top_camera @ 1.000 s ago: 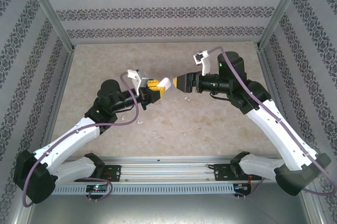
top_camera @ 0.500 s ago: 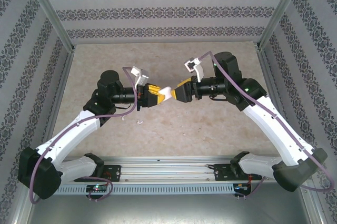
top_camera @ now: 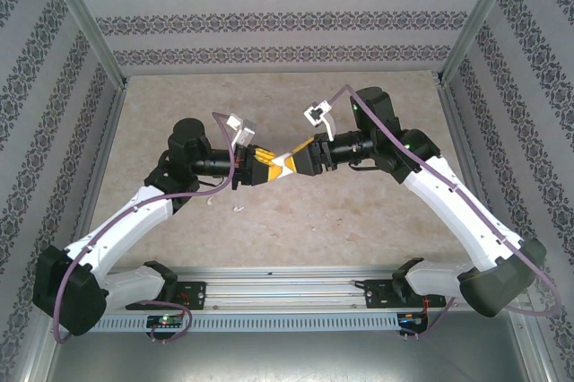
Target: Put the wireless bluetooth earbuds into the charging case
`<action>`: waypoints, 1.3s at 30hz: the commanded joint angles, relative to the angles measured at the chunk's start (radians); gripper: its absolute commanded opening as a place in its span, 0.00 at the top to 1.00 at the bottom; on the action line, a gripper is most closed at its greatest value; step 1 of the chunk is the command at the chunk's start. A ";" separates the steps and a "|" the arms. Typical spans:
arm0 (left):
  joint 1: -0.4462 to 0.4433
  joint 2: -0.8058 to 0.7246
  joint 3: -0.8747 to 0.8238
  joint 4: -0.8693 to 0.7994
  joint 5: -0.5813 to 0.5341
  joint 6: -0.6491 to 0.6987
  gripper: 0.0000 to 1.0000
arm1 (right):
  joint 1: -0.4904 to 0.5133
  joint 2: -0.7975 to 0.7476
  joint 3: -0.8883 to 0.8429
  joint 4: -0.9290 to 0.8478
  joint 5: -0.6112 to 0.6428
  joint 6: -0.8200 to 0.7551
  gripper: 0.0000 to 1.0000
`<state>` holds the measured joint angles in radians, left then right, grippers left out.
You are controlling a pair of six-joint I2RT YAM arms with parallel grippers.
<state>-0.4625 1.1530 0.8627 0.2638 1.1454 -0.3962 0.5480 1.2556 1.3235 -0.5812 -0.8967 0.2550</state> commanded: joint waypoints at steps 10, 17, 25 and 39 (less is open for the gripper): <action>0.019 0.034 0.033 0.161 0.070 -0.096 1.00 | 0.016 0.032 -0.041 0.086 -0.063 0.012 0.67; 0.050 0.015 0.014 0.158 -0.002 -0.112 0.45 | 0.018 -0.005 -0.145 0.295 0.023 0.125 0.79; 0.123 -0.078 -0.090 0.203 -0.176 -0.195 0.30 | 0.017 -0.067 -0.313 0.604 0.180 0.286 0.81; 0.121 -0.011 -0.215 0.561 -0.172 -0.422 0.46 | 0.059 0.014 -0.293 0.747 0.161 0.357 0.81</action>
<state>-0.3450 1.1332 0.6472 0.6643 0.9634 -0.7528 0.5930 1.2545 0.9993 0.1089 -0.7223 0.6003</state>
